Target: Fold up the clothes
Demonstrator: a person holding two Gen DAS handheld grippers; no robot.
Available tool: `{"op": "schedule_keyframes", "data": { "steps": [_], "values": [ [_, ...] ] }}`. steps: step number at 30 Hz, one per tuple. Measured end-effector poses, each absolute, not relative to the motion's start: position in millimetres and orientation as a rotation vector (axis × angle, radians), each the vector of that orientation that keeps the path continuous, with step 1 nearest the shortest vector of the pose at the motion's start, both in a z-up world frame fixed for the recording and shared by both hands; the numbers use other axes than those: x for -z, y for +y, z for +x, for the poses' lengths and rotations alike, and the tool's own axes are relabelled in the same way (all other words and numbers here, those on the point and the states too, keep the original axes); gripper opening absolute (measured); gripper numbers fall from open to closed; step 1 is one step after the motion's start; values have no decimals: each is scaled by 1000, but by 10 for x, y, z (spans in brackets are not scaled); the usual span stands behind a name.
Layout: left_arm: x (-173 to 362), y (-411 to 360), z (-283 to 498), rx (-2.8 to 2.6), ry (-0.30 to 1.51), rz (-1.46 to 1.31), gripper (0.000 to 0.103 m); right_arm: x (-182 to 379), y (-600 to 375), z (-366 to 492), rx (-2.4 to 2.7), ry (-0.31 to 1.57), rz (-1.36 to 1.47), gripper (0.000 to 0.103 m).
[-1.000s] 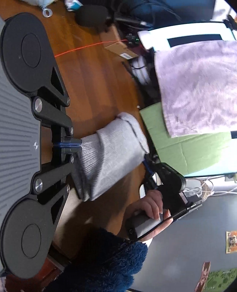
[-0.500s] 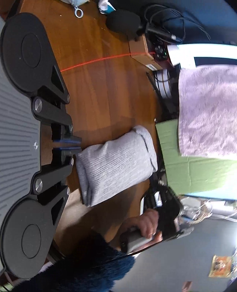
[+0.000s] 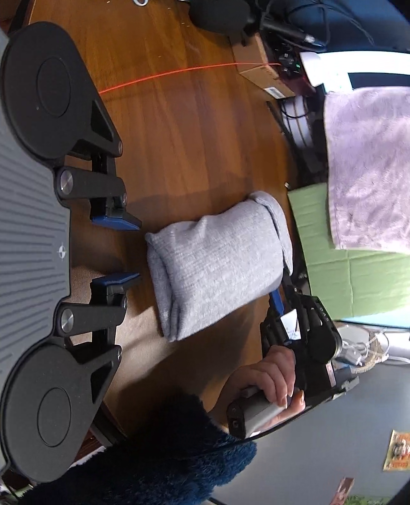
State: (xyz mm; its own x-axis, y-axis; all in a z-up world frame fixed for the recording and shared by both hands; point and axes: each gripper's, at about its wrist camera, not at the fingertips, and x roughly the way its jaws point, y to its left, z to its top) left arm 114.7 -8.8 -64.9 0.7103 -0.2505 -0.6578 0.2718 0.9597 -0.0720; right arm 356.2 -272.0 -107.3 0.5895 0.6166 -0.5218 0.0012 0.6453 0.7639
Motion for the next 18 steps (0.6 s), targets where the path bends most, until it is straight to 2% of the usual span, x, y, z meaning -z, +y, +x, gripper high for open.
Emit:
{"op": "schedule_keyframes", "data": {
  "steps": [1, 2, 3, 13, 14, 15, 16, 18],
  "values": [
    [648, -76, 1157, 290, 725, 18, 28, 1061, -2693, 3567, -411, 876, 788, 22],
    [646, -66, 1167, 290, 726, 5, 28, 1047, -2676, 3564, -410, 865, 779, 14],
    [644, -56, 1177, 291, 727, -9, 28, 1024, -2654, 3562, -417, 851, 766, 11],
    [630, 58, 1295, 305, 745, -187, 28, 861, -2671, 3529, -477, 717, 799, 9],
    [634, 52, 1306, 288, 744, -189, 25, 853, -2667, 3541, -473, 717, 796, 9],
    [641, 43, 1319, 276, 746, -187, 10, 853, -2656, 3559, -465, 722, 790, 9],
    [653, 29, 1333, 270, 751, -183, 4, 854, -2644, 3579, -456, 728, 784, 8],
    [661, -4, 1318, 266, 747, -168, 3, 846, -2629, 3619, -424, 731, 775, 7]
  ]
}}
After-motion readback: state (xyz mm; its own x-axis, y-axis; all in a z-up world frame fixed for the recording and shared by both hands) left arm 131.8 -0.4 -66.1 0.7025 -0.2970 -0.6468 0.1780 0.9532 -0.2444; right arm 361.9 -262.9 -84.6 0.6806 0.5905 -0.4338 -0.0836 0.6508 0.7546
